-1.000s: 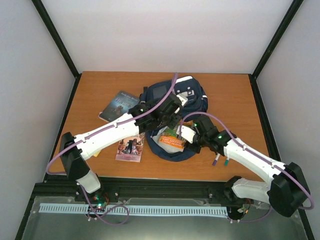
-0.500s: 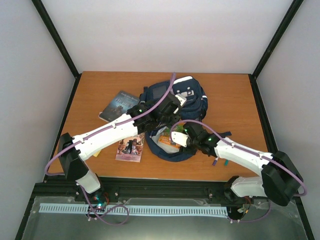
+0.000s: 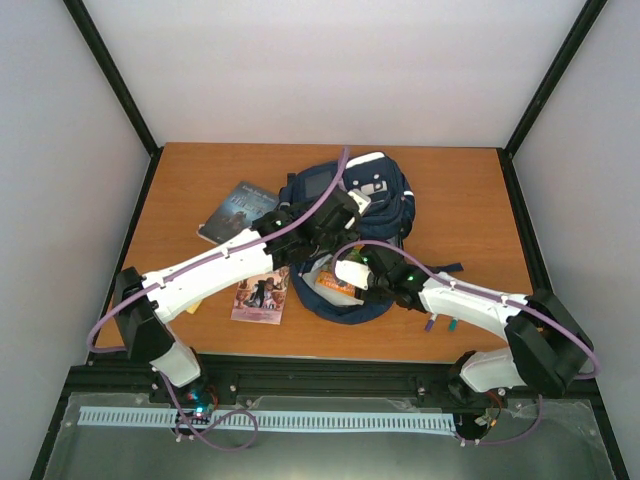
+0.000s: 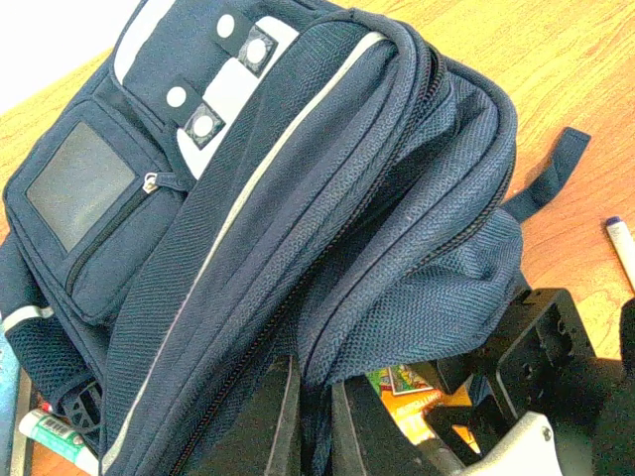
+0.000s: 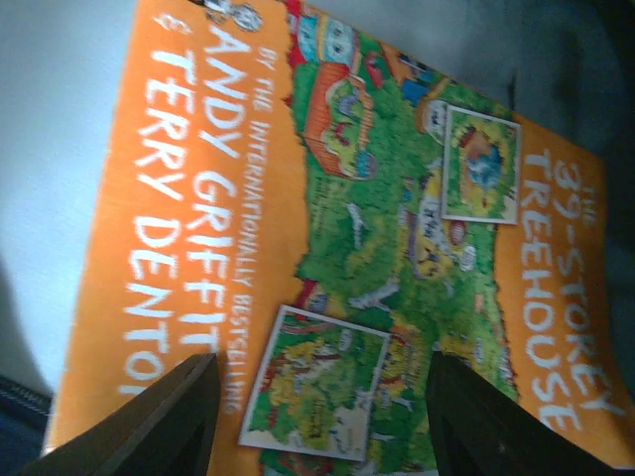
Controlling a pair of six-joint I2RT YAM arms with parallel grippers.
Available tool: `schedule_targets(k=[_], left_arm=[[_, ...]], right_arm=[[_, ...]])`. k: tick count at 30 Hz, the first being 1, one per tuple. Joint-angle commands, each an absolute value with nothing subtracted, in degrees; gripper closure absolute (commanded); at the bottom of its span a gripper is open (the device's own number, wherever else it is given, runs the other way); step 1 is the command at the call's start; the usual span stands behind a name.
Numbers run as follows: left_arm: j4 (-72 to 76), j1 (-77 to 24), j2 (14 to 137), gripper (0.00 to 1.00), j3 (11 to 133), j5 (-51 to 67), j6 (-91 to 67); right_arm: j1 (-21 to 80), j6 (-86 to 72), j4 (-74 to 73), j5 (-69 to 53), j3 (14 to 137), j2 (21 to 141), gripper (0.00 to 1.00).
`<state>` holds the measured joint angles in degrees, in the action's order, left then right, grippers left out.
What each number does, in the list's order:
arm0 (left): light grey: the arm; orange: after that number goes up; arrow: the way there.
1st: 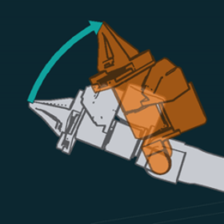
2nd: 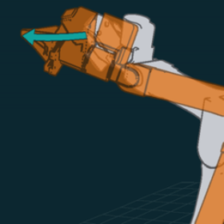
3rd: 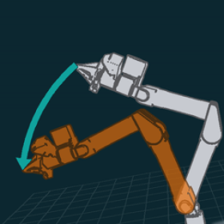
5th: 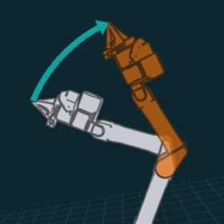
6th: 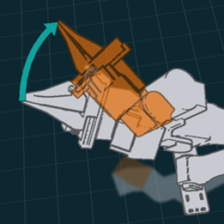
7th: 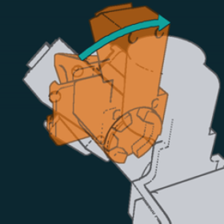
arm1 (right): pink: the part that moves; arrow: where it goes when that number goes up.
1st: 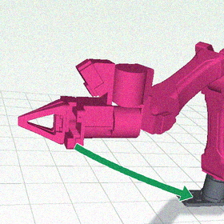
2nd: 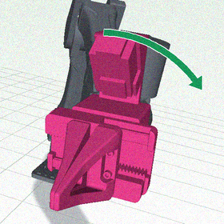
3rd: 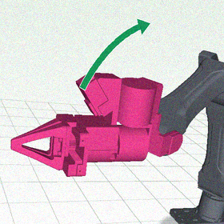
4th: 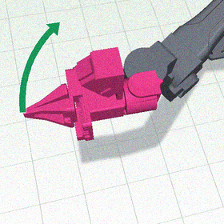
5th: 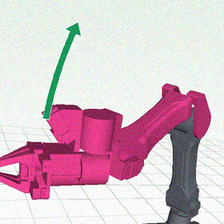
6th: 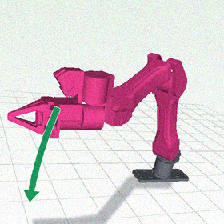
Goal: Pack the student bag
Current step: Adjust the book in the student bag.
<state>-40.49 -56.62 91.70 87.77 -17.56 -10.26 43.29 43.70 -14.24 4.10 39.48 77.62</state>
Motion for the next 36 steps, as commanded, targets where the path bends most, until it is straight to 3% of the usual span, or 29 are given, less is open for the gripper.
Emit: schedule_targets(k=[1, 8, 18, 27, 36], left_arm=[[-37.1, -56.6, 87.9, 0.99, 88.6, -18.4, -10.9], [-36.7, -56.6, 87.7, 0.99, 87.9, -17.8, -10.7], [-36.7, -56.6, 87.5, 0.99, 87.4, -17.8, -10.6], [-36.6, -56.6, 87.3, 0.99, 87.1, -16.7, -10.2], [-36.5, -56.6, 87.2, 0.99, 86.7, -16.3, -10.0]], right_arm=[[43.4, 45.6, -14.6, 10.9, 40.2, 78.1, 0.42], [43.7, 45.7, -25.4, -3.7, 42.2, 73.3, 0.35], [44.3, 45.2, -22.3, -0.5, 41.0, 78.5, 0.3], [43.7, 47.6, -13.1, 15.8, 41.0, 79.8, 0.3], [38.7, 50.7, -11.2, 17.9, 42.3, 77.9, 0.33]])
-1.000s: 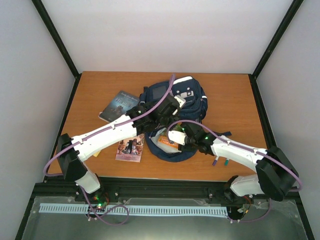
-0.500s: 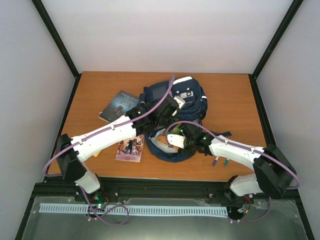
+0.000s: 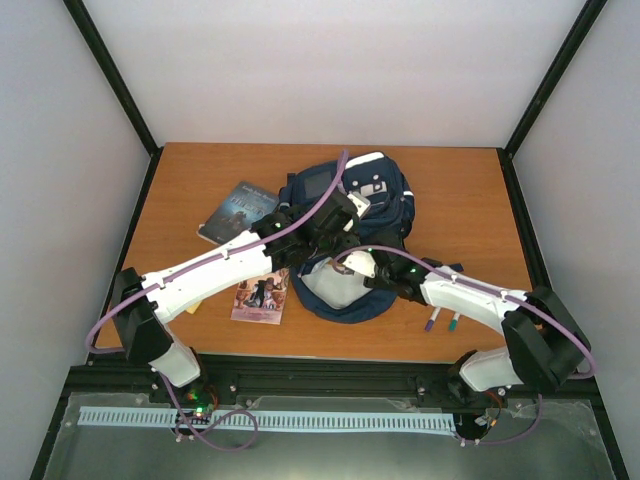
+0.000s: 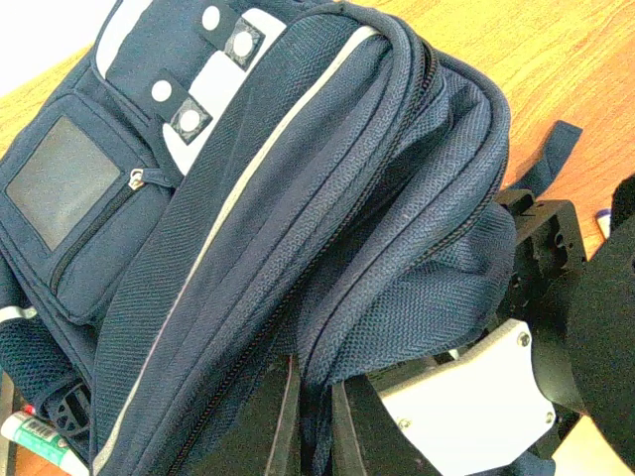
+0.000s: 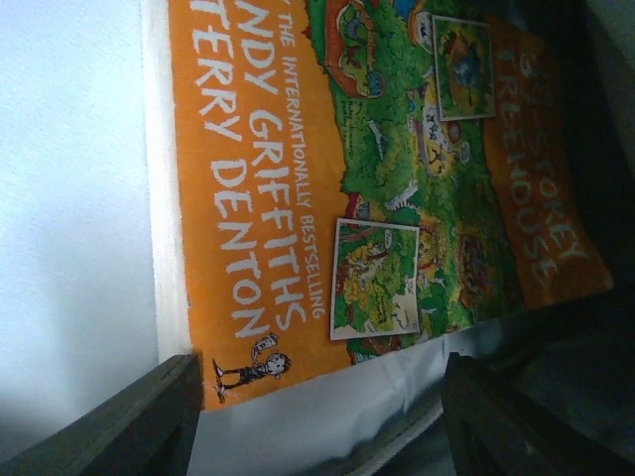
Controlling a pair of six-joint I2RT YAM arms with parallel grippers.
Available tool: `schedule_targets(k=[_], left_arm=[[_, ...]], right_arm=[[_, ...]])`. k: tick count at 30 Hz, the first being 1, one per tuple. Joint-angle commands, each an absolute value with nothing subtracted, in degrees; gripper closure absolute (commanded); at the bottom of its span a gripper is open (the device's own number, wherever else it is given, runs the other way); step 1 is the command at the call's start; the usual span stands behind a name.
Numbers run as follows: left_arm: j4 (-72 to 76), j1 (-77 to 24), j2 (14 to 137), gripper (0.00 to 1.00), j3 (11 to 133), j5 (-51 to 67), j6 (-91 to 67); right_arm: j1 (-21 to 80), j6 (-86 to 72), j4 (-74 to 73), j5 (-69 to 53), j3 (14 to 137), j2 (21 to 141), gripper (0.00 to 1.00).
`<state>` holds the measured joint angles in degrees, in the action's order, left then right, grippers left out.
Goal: Pack the student bag
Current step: Adjust the book in the student bag.
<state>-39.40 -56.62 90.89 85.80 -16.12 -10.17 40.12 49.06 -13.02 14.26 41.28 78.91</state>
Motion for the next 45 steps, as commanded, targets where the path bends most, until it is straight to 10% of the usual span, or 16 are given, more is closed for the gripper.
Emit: schedule_targets(k=[1, 40, 45], left_arm=[[-36.4, -56.6, 87.3, 0.99, 86.7, -16.3, -10.0], [-37.6, -56.6, 89.3, 0.99, 87.1, -15.6, -9.1], [-40.2, -56.6, 89.4, 0.48, 88.5, -12.2, -10.3]], right_arm=[[38.8, 50.4, -12.4, 16.0, 42.3, 77.3, 0.33], [36.0, 52.6, -1.0, 18.0, 38.1, 82.3, 0.42], [36.3, 49.9, -13.0, 9.8, 36.6, 73.6, 0.39]])
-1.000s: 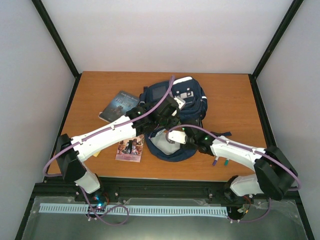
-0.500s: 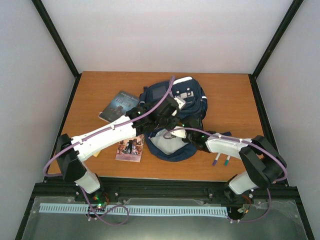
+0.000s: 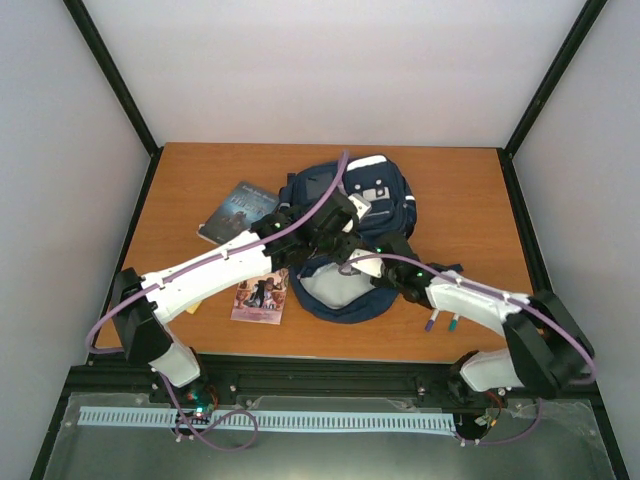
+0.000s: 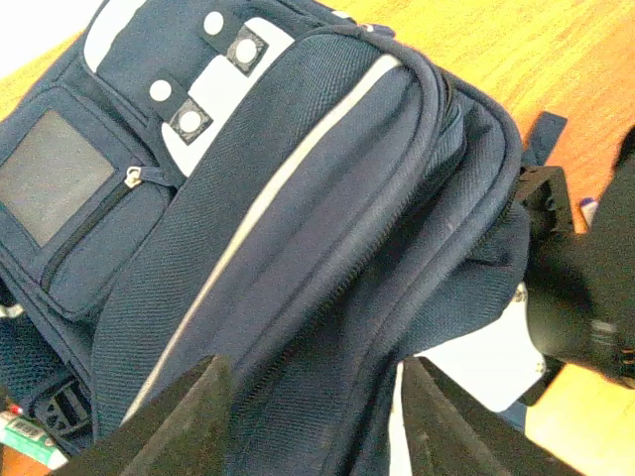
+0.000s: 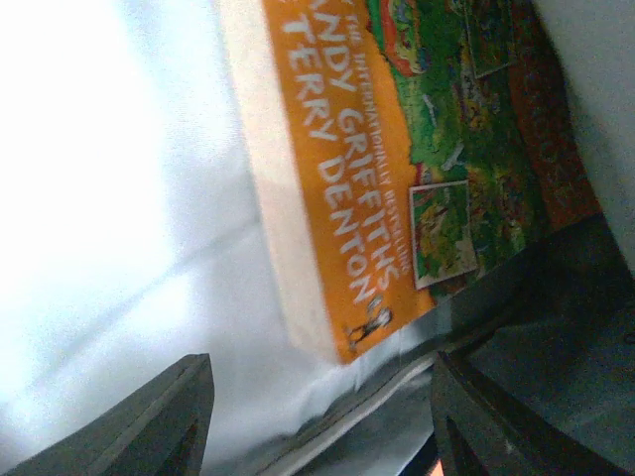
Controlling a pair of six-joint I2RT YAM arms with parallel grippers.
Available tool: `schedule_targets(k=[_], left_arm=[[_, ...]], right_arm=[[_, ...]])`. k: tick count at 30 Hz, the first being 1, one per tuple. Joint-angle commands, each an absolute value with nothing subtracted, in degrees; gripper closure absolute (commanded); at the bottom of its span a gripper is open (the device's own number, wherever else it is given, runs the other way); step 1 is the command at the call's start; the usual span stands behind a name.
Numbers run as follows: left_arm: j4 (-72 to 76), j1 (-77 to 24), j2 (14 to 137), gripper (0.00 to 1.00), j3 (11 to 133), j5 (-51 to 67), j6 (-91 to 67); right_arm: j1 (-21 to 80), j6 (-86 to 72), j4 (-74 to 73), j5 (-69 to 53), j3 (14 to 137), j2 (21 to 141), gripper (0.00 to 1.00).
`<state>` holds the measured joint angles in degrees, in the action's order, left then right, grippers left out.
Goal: Pack the student bag
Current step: Adjust the book in the student bag.
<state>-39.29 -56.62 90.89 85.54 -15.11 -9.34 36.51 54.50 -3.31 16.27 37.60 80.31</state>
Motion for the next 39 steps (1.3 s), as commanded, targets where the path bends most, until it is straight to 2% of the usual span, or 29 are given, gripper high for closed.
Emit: schedule_targets(k=[1, 4, 8, 15, 20, 22, 32, 39], left_arm=[[-40.1, -56.6, 88.5, 0.39, 88.1, -11.9, -10.9], [-39.0, -55.9, 84.9, 0.21, 85.5, -13.1, -14.2], [-38.0, -51.0, 81.1, 0.1, 80.0, -17.1, -21.8], [-31.9, -32.8, 82.3, 0.07, 67.7, -4.5, -36.8], [-25.0, -26.6, 88.6, 0.04, 65.7, -0.8, -42.0], [-23.2, -25.5, 92.2, 0.04, 66.5, 1.5, -42.4], [-21.6, -25.2, 108.1, 0.05, 76.8, 8.0, -43.3], [-21.8, -30.6, 115.9, 0.09, 86.0, 11.3, -40.9]], right_arm=[[36.3, 49.5, -14.9, 8.6, 36.3, 72.0, 0.39], [36.3, 48.5, -20.7, 5.2, 36.3, 67.7, 0.38], [36.3, 47.3, -28.4, -0.9, 36.8, 62.2, 0.38], [36.5, 43.1, -40.7, -11.2, 39.7, 55.5, 0.36], [36.5, 37.9, -47.3, -20.9, 43.9, 52.6, 0.35], [36.0, 37.9, -48.8, -24.9, 44.9, 50.7, 0.34], [33.1, 34.1, -41.7, -17.2, 40.8, 45.7, 0.29], [31.0, 33.7, -40.9, -16.0, 39.9, 43.0, 0.29]])
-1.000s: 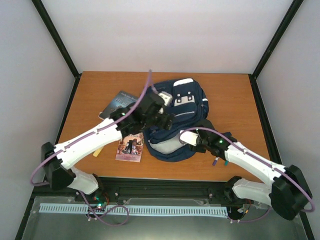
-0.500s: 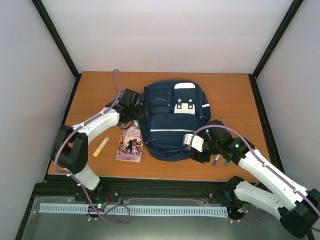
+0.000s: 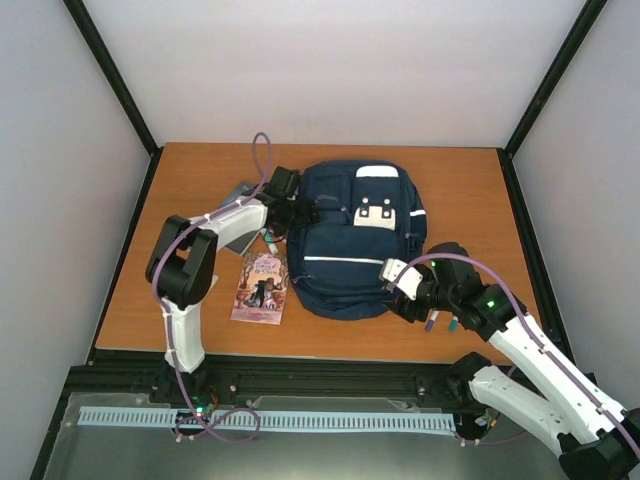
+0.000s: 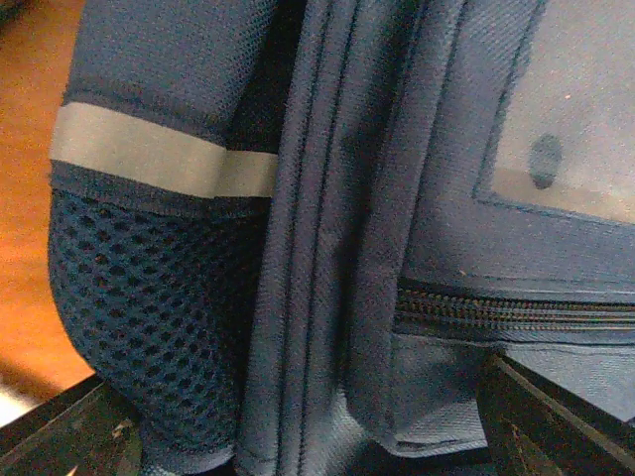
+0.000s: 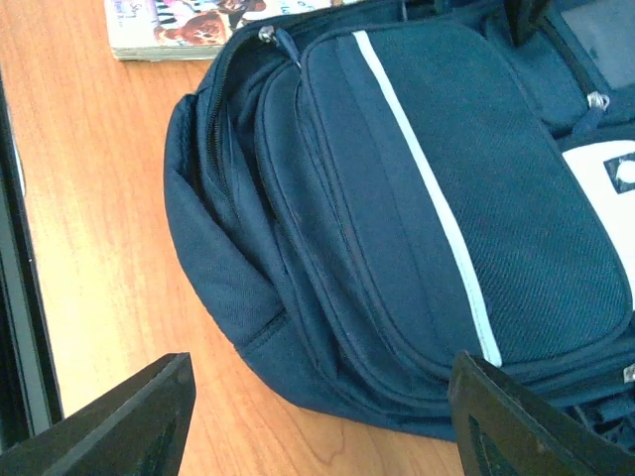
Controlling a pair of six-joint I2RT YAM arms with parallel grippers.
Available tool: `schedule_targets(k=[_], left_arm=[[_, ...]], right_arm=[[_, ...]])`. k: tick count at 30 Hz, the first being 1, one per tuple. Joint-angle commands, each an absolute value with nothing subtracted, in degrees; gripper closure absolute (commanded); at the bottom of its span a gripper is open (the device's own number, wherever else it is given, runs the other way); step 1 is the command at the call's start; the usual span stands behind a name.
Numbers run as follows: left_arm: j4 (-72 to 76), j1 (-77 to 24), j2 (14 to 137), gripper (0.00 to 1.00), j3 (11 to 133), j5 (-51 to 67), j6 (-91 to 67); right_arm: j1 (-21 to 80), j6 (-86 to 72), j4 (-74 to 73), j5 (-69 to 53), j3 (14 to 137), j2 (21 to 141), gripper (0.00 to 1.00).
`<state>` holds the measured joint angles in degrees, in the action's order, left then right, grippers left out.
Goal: Pack the student bag
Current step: Adjust the book in the student bag, then move the student bag to the center of the board.
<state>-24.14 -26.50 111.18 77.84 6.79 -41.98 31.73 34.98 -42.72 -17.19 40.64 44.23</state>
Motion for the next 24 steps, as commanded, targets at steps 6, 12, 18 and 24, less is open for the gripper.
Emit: schedule_targets(k=[6, 12, 18, 24], left_arm=[[-25.2, -32.9, 123.7, 0.11, 97.8, 9.6, -41.4], [-30.2, -32.9, 124.8, 0.1, 102.6, 7.0, -39.2], [-31.7, -32.9, 114.7, 0.07, 95.8, 2.6, -36.0], [-33.0, -32.8, 105.7, 0.11, 84.5, -6.6, -34.0]], right_arm=[[30.6, 33.3, -40.2, -14.6, 39.6, 43.9, 0.29], [30.3, 32.9, -39.6, -13.3, 39.1, 44.8, 0.28], [30.3, 33.3, -39.4, -12.9, 38.9, 46.7, 0.26], [30.6, 39.3, -38.4, -12.4, 37.3, 51.8, 0.25]])
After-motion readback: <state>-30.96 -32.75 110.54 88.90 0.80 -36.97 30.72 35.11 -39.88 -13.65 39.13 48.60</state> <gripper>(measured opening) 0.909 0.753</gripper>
